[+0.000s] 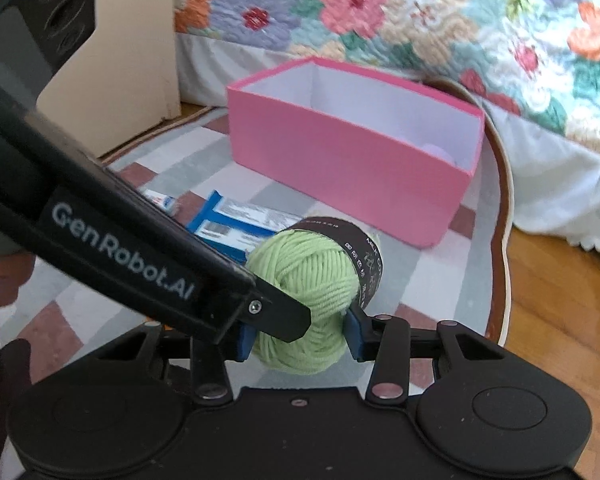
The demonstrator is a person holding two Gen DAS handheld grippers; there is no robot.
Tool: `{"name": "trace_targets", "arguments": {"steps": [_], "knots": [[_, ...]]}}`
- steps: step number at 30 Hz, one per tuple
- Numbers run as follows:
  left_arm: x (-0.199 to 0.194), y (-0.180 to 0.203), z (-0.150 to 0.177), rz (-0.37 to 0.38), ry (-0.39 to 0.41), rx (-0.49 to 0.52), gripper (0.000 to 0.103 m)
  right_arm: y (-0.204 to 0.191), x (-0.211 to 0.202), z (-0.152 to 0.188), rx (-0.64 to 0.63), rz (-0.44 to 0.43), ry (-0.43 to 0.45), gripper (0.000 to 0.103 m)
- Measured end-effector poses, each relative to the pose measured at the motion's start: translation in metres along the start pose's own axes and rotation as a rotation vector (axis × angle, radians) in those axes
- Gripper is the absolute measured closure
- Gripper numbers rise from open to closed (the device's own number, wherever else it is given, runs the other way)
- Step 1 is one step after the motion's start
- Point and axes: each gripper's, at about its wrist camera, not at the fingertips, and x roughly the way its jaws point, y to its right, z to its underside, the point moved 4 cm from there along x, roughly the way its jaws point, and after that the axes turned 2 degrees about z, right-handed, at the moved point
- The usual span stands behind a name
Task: Organize objects
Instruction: 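Lift the yarn ball with the left tool and carry it over the pink box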
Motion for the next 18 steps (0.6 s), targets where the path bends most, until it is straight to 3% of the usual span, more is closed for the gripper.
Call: {"name": "trace_targets", "arguments": {"steps": [10, 18], "knots": [[-0.029, 0.016, -0.011, -0.033, 0.026, 0.069, 0.067, -0.01, -0.021, -0.019, -0.044, -0.005, 0.054, 0.057], [0.002, -0.008, 0.0, 0.042, -0.075, -0.068, 0.063, -0.006, -0.003, 0.001, -0.028, -0.042, -0.015, 0.056]]}}
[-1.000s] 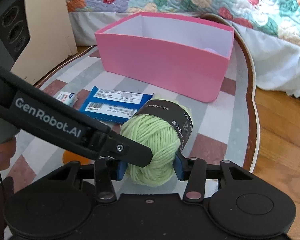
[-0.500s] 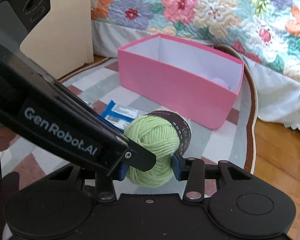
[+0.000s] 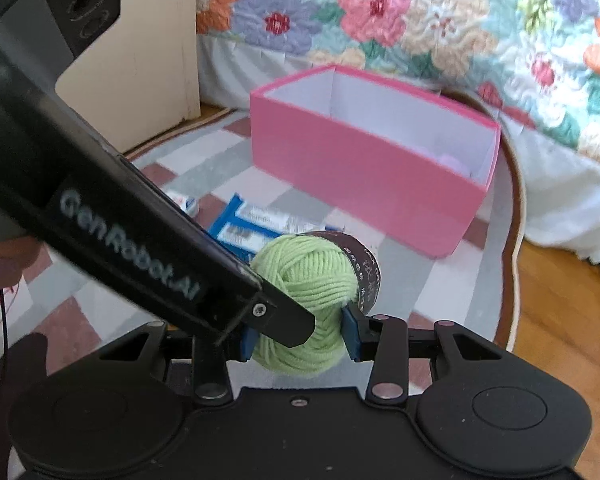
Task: Organize objects
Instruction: 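Lift the yarn ball with the left tool and carry it over the pink box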
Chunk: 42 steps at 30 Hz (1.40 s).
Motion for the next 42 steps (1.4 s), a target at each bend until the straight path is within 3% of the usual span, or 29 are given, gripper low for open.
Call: {"name": "trace_targets", "arguments": {"steps": [3, 11, 13, 22, 25, 26, 27, 31, 34, 42], "knots": [[0.009, -0.015, 0.004, 0.06, -0.053, -0.092, 0.061, 0.006, 0.009, 0.01, 0.029, -0.022, -0.038, 0.055], [0.011, -0.028, 0.003, 0.097, -0.067, -0.157, 0.043, 0.026, 0.017, 0.021, 0.186, -0.135, -0.115, 0.035], [0.014, -0.035, 0.002, 0.092, -0.074, -0.192, 0.043, 0.027, 0.015, 0.022, 0.215, -0.17, -0.116, 0.027], [0.033, -0.053, 0.003, 0.055, -0.052, -0.248, 0.043, 0.025, 0.022, 0.027, 0.252, -0.162, -0.13, 0.019], [0.035, -0.051, 0.003, 0.069, -0.041, -0.244, 0.052, 0.029, 0.03, 0.031, 0.293, -0.143, -0.16, 0.02], [0.035, -0.048, 0.003, 0.082, -0.04, -0.239, 0.061, 0.029, 0.032, 0.033, 0.296, -0.134, -0.183, 0.024], [0.036, -0.046, 0.003, 0.094, -0.043, -0.231, 0.064, 0.028, 0.034, 0.034, 0.286, -0.118, -0.204, 0.036], [0.032, -0.038, 0.003, 0.094, -0.027, -0.214, 0.067, 0.024, 0.029, 0.03, 0.239, -0.106, -0.199, 0.048], [0.024, -0.032, 0.001, 0.123, -0.014, -0.214, 0.07, 0.023, 0.021, 0.024, 0.214, -0.081, -0.173, 0.052], [-0.006, -0.015, -0.01, 0.092, 0.07, -0.153, 0.07, 0.008, 0.004, 0.001, 0.1, 0.011, -0.076, 0.054]]}}
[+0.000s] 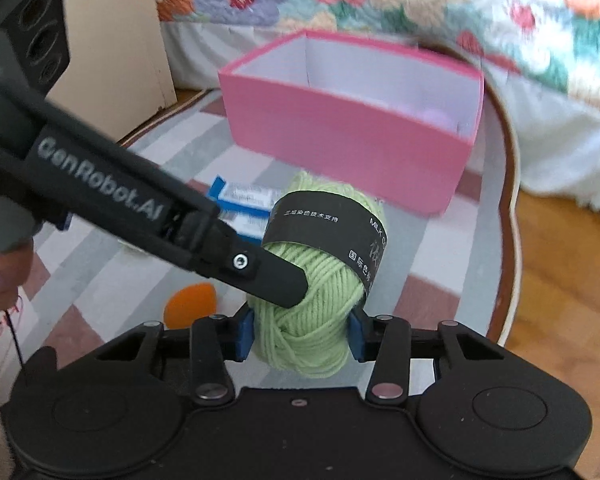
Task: Organize objects
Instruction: 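Lift the yarn ball with the left tool and carry it over the pink box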
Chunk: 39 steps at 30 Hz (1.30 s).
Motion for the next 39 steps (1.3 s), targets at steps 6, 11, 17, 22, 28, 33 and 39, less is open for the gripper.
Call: {"name": "trace_targets", "arguments": {"steps": [6, 11, 17, 22, 28, 33, 39], "knots": [[-0.027, 0.014, -0.012, -0.008, 0.06, 0.046, 0.07, -0.01, -0.017, -0.016, -0.08, 0.05, 0.09, 0.054], [-0.053, 0.021, -0.029, -0.047, 0.084, 0.067, 0.07, -0.013, -0.025, -0.039, -0.098, 0.02, 0.147, 0.054], [-0.084, 0.035, -0.063, -0.081, 0.134, 0.128, 0.07, -0.013, -0.036, -0.083, -0.105, 0.0, 0.21, 0.054], [-0.095, 0.045, -0.097, -0.111, 0.167, 0.14, 0.07, -0.005, -0.038, -0.117, -0.096, -0.008, 0.239, 0.054], [-0.087, 0.046, -0.138, -0.135, 0.177, 0.105, 0.07, 0.014, -0.028, -0.146, -0.057, -0.018, 0.251, 0.054], [-0.078, 0.043, -0.168, -0.143, 0.184, 0.1, 0.07, 0.036, -0.013, -0.168, 0.026, -0.06, 0.265, 0.055], [-0.068, 0.032, -0.189, -0.137, 0.192, 0.095, 0.07, 0.043, 0.004, -0.181, 0.04, -0.046, 0.269, 0.055]]}}
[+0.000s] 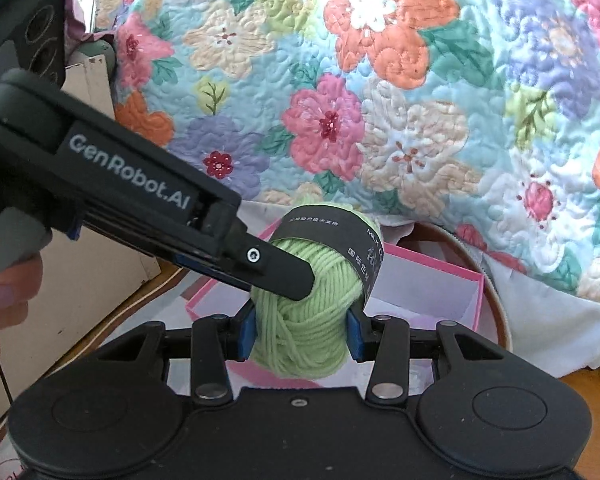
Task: Organize objects
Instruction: 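Lift the yarn ball with the left tool and carry it over the pink box, then lower the yarn ball into the pink box and open the left tool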
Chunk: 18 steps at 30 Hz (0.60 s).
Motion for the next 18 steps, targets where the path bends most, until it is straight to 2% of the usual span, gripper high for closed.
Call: {"name": "trace_targets", "arguments": {"steps": [4, 8, 12, 18], "knots": [[0.019, -0.011, -0.009, -0.009, -0.003, -0.002, 0.07, 0.019, 0.021, -0.005, 0.1, -0.061, -0.043, 0.054], [0.043, -0.026, -0.017, -0.017, -0.024, -0.021, 0.07, 0.043, 0.048, -0.001, 0.271, -0.138, -0.094, 0.055], [0.065, -0.042, -0.019, -0.022, -0.042, -0.055, 0.07, 0.049, 0.071, 0.005, 0.329, -0.154, -0.129, 0.055], [0.091, -0.057, -0.015, -0.061, -0.065, -0.048, 0.07, 0.052, 0.1, 0.017, 0.414, -0.154, -0.189, 0.055]]}}
